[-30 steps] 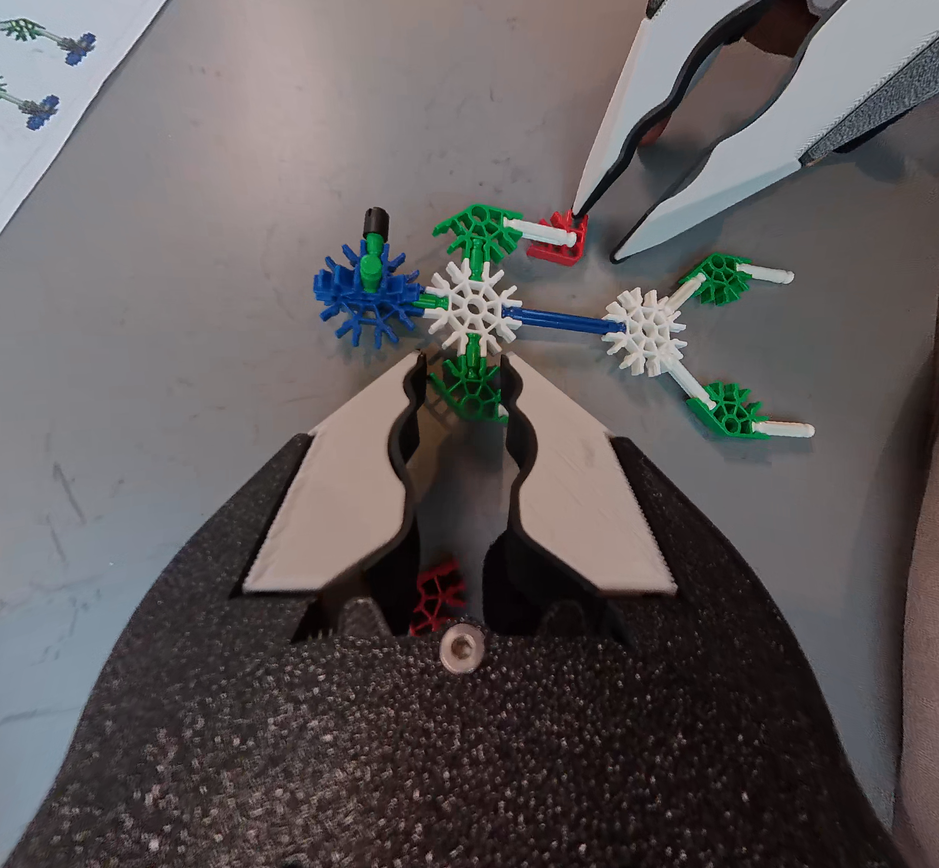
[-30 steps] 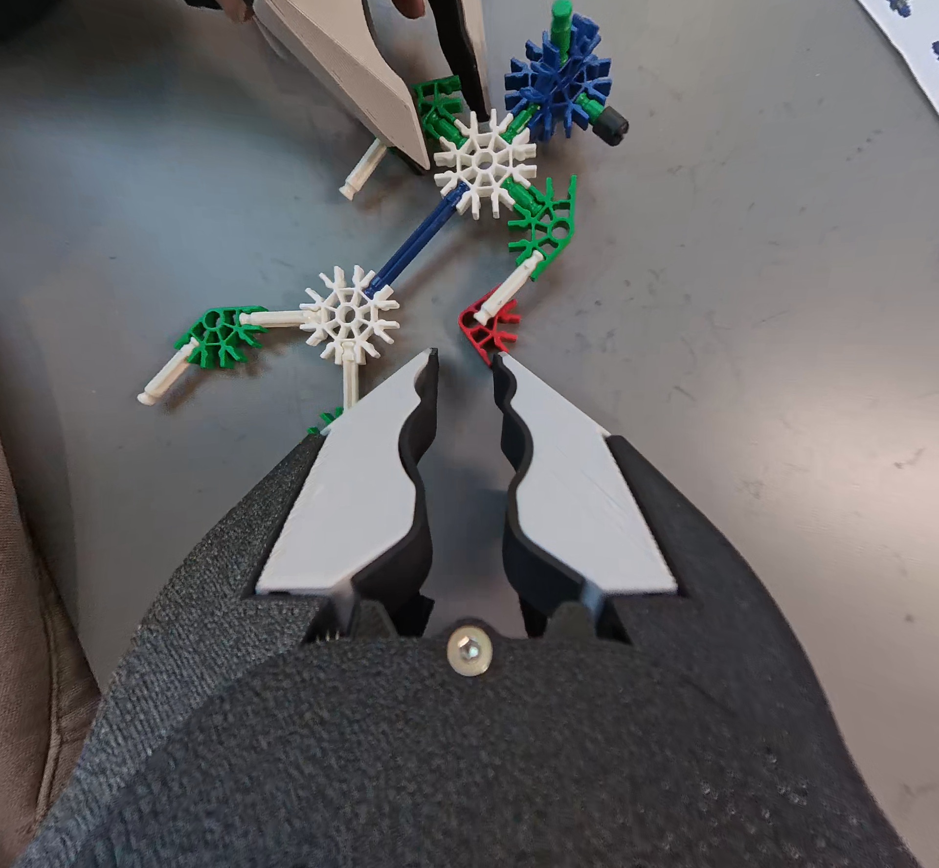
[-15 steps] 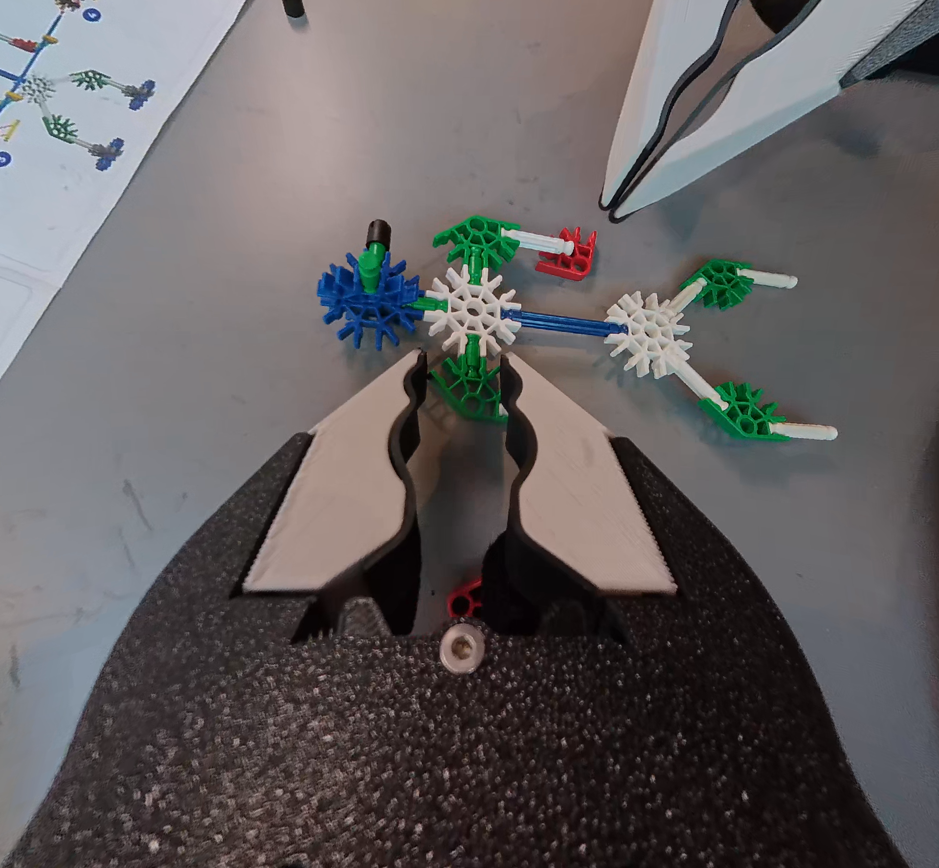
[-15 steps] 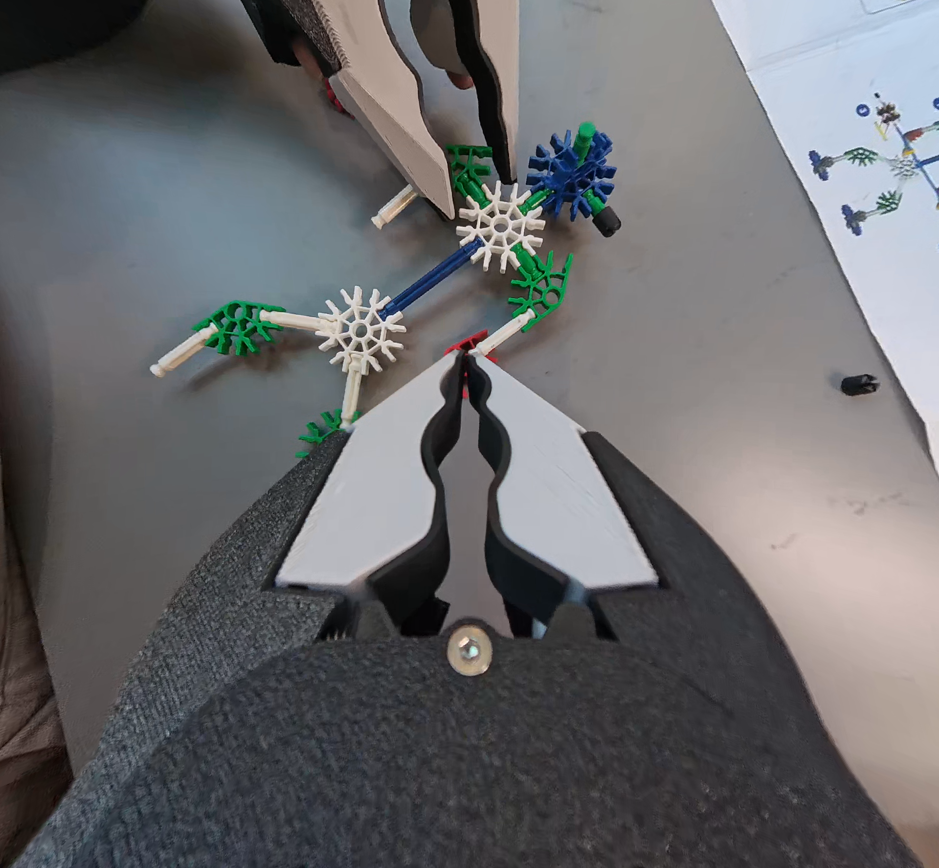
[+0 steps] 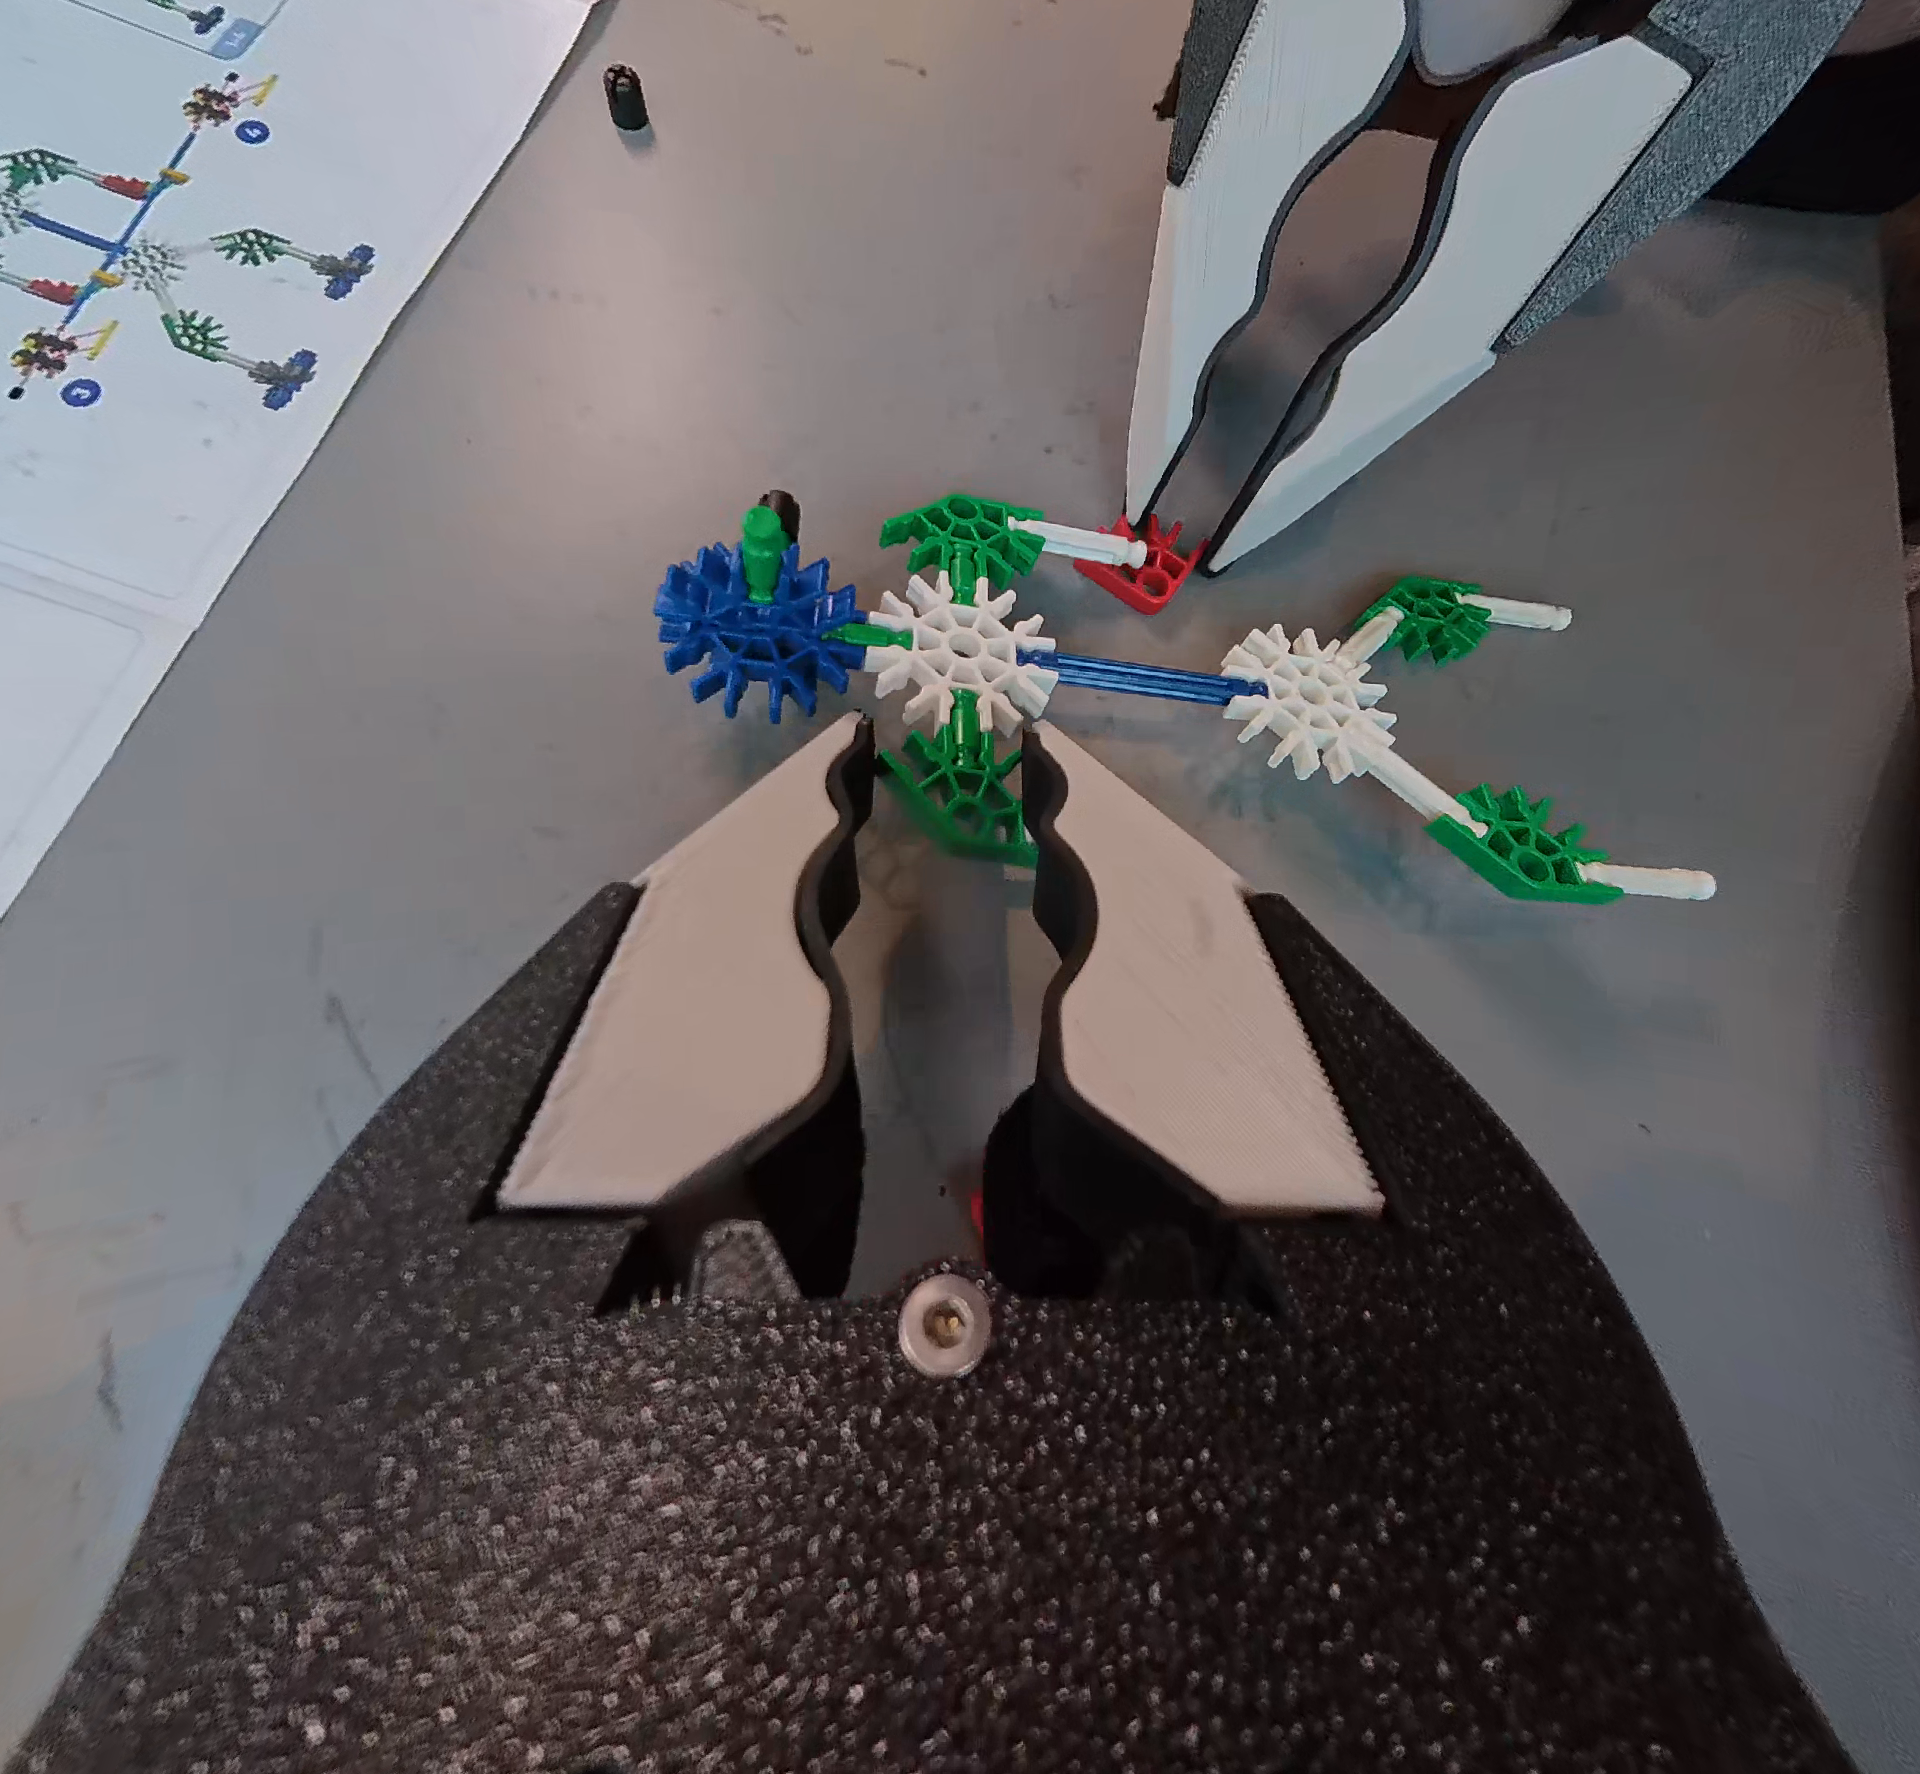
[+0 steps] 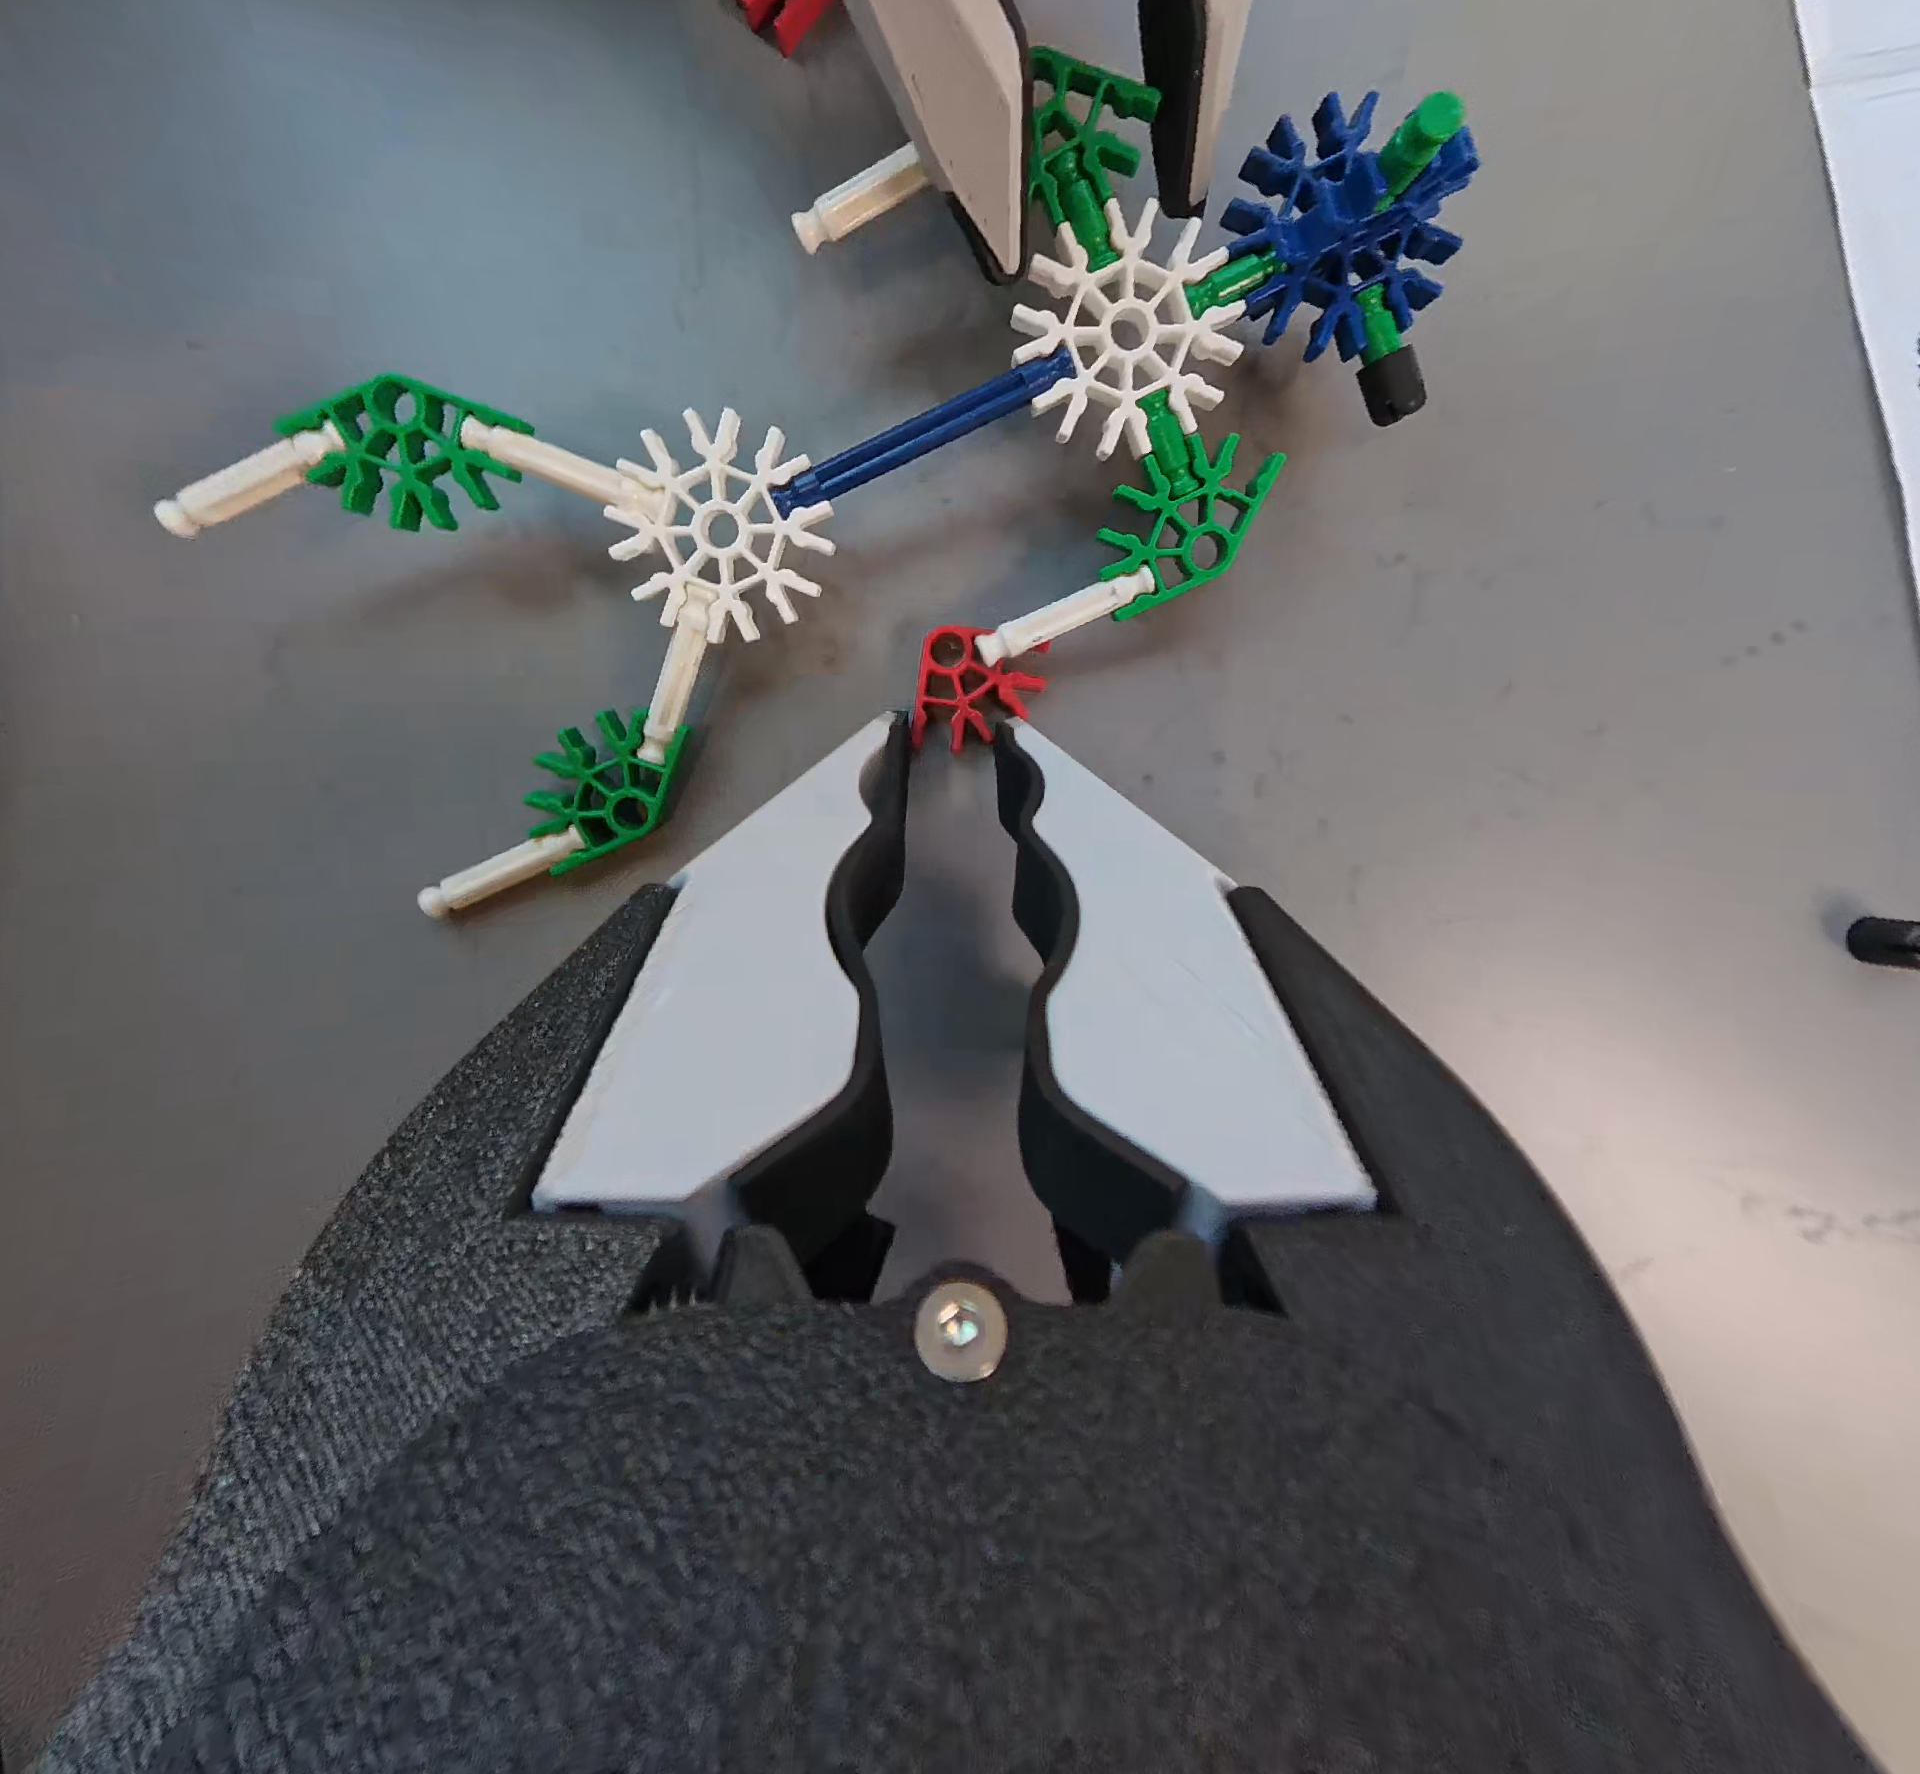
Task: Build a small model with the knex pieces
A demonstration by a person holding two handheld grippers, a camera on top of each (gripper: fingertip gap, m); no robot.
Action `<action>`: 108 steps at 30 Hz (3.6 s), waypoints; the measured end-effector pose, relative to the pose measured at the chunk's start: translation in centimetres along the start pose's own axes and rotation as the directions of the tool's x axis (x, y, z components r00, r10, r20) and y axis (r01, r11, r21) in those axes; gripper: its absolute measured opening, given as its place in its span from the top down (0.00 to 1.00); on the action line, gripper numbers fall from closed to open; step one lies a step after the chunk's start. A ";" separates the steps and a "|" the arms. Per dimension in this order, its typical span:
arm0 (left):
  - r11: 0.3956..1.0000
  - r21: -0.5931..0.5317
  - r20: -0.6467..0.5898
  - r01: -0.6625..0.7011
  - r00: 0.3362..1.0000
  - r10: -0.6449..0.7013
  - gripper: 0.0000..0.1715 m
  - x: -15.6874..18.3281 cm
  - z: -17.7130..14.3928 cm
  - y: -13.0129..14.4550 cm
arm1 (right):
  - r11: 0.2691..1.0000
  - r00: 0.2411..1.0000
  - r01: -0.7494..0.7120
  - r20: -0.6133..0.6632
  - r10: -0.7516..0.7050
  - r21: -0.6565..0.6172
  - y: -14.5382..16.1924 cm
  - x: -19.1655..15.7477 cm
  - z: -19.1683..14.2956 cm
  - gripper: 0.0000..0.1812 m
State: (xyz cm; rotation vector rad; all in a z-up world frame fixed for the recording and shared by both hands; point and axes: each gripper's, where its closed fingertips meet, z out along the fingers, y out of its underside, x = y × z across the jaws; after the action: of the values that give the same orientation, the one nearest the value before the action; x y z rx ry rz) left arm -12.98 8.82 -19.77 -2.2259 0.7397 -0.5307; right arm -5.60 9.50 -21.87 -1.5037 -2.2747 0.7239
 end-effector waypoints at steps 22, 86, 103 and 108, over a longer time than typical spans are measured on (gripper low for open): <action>0.996 -0.009 -0.050 -0.084 0.995 0.084 0.85 1.5 0.8 0.4 | 0.924 0.897 0.379 0.268 -0.352 -0.052 1.2 -1.9 -0.7 0.92; 0.993 0.026 -0.064 -0.118 0.991 0.120 0.85 2.6 1.3 0.3 | 0.950 0.916 0.313 0.264 -0.302 0.002 1.0 -2.7 -1.8 0.88; 0.993 0.016 -0.070 -0.117 0.991 0.117 0.85 2.6 1.3 0.5 | 0.946 0.944 0.308 0.156 -0.291 -0.098 -0.2 -2.1 -0.9 1.00; 0.993 0.009 -0.071 -0.117 0.991 0.117 0.85 2.6 1.3 0.6 | 0.947 0.946 0.301 0.159 -0.283 -0.108 0.0 -2.0 -0.8 1.00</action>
State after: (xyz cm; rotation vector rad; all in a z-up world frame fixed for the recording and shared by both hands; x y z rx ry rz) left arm -10.53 7.47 -20.72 -2.1526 0.8992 -0.5559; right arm -4.39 7.84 -21.21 -1.1573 -2.6232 0.6215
